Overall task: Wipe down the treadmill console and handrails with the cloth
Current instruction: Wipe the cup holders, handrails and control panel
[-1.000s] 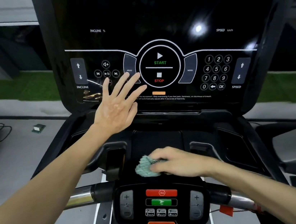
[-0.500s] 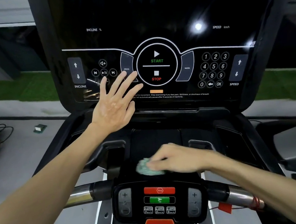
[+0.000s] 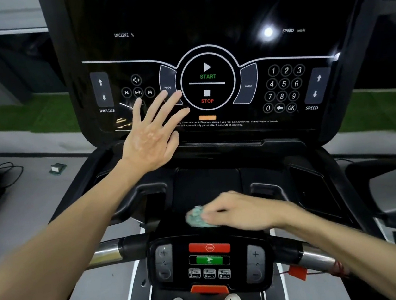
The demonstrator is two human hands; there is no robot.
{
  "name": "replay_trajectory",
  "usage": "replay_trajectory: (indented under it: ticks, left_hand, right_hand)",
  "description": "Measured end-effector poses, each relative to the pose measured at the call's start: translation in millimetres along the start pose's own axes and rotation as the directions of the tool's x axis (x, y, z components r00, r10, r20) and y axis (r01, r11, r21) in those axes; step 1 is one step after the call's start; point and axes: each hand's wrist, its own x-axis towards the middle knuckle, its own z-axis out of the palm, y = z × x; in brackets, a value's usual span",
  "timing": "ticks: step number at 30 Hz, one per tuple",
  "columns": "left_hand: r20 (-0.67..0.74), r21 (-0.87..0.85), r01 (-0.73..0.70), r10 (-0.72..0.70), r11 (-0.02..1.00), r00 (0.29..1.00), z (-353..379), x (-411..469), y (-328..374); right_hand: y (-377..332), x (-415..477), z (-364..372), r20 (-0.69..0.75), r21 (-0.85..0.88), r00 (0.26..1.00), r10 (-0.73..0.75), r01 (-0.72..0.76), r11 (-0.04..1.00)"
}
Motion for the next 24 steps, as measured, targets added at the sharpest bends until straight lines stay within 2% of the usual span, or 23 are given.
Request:
replay_trajectory:
  ticks: [5, 9, 13, 20, 24]
  left_hand:
    - [-0.015, 0.01, 0.008, -0.008, 1.0, 1.0, 1.4, 0.1, 0.8]
    - [-0.014, 0.021, 0.012, -0.012, 1.0, 1.0, 0.7, -0.4, -0.8]
    - [-0.01, 0.002, 0.011, -0.011, 1.0, 1.0, -0.9, -1.7, -0.4]
    - [-0.013, -0.029, 0.026, -0.026, 0.999, 1.0, 2.8, -2.9, 2.1]
    - [-0.017, -0.012, 0.027, -0.027, 1.0, 0.999, 2.3, -3.7, 2.0]
  right_hand:
    - [34.8, -58.6, -7.0, -0.052, 0.068, 0.998, 0.038, -0.035, 0.997]
    - [17.1, -24.0, -2.4, -0.028, 0.021, 0.999, 0.038, -0.038, 0.999]
    - [7.6, -8.0, 1.6, -0.003, 0.138, 0.996, 0.09, -0.089, 0.986]
    - [22.7, -92.2, 17.2, -0.26, 0.153, 0.957, 0.133, -0.095, 0.984]
    - [6.9, -82.7, 33.2, -0.418, 0.05, 0.896, 0.15, -0.142, 0.989]
